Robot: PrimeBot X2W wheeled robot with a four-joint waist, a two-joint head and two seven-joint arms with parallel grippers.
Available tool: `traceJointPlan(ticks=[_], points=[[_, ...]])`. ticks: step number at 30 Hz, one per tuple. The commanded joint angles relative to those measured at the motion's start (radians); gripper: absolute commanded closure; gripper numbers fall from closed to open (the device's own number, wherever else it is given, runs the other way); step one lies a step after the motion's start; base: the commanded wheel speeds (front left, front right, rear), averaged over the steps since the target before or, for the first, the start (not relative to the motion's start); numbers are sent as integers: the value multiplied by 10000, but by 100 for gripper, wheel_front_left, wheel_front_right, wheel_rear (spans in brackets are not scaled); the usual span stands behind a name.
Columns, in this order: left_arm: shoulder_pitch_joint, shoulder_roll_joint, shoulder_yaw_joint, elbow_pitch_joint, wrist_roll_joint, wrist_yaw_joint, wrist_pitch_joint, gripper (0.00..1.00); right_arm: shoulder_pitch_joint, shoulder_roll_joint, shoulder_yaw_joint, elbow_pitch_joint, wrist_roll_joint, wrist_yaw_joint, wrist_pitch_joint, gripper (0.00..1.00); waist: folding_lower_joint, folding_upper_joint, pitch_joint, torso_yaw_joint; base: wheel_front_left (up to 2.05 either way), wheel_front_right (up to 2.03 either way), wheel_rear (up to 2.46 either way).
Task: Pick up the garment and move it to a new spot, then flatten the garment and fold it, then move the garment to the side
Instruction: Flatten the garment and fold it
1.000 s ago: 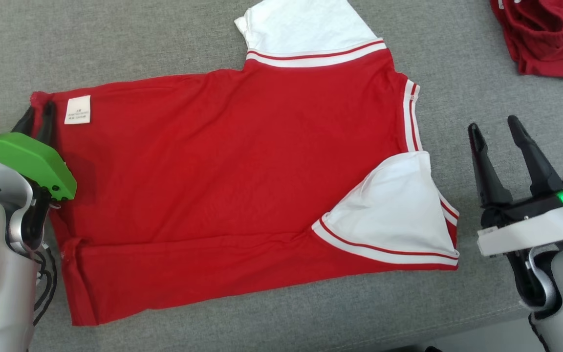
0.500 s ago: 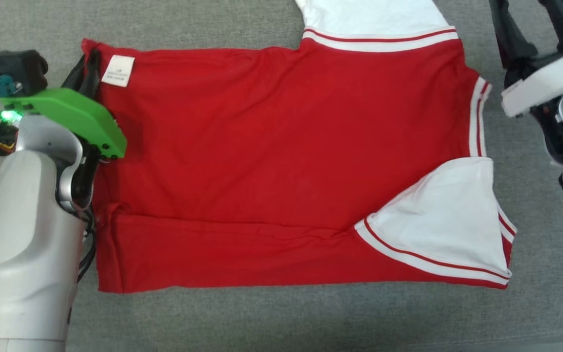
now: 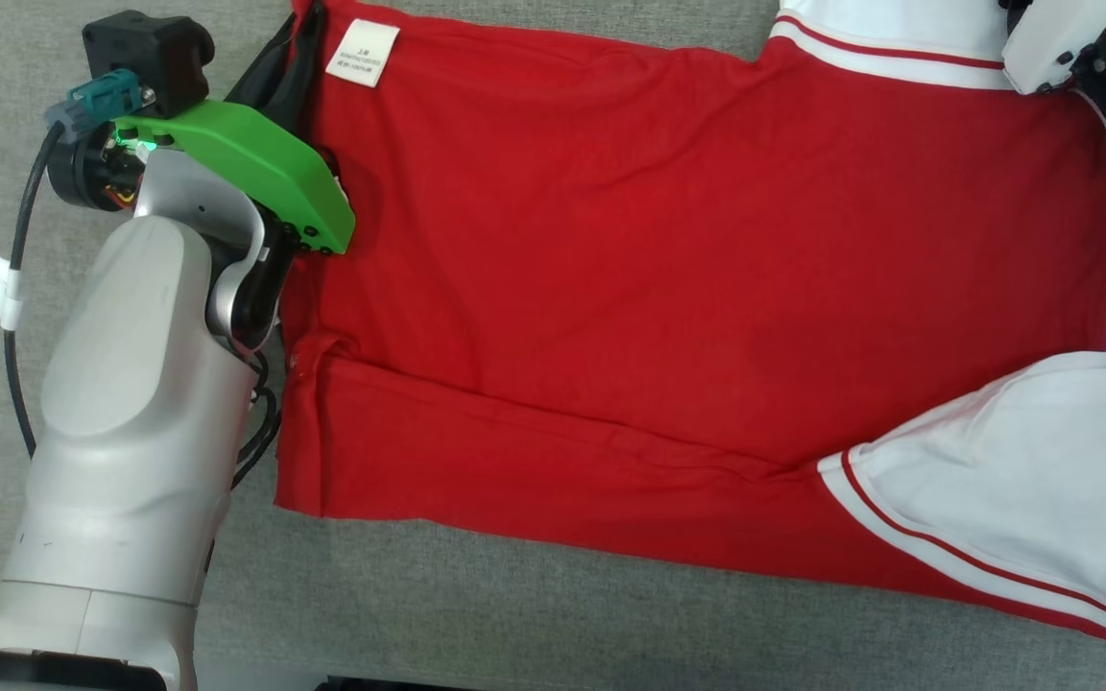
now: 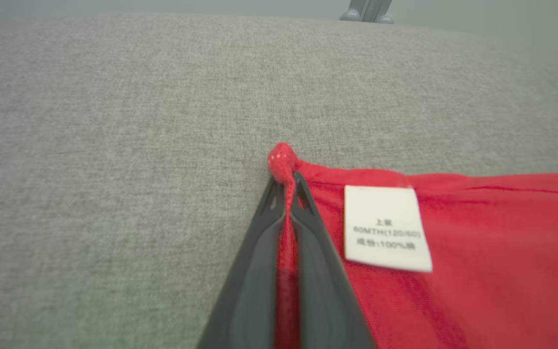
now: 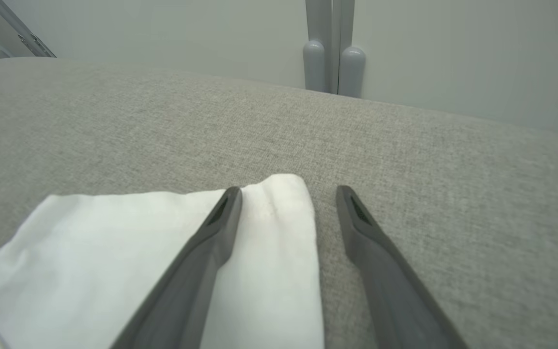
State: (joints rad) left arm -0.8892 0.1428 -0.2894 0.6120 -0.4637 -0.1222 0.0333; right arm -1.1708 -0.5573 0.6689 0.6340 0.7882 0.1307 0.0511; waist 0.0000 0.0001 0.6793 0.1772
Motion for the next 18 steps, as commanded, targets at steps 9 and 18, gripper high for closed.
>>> traceJointPlan(ticks=[9, 18], points=[[122, 510, 93, 293, -81, 70, -360, 100, -378, -583, 666, -190, 591, 0, -1343, 100, 0, -1, -499, -217, 0, 0, 0], [578, 976, 224, -1019, -181, 219, -241, 100, 454, -1117, 529, -1395, 619, 0, -2754, 100, 0, -1, -1464, -883, 0, 0, 0]])
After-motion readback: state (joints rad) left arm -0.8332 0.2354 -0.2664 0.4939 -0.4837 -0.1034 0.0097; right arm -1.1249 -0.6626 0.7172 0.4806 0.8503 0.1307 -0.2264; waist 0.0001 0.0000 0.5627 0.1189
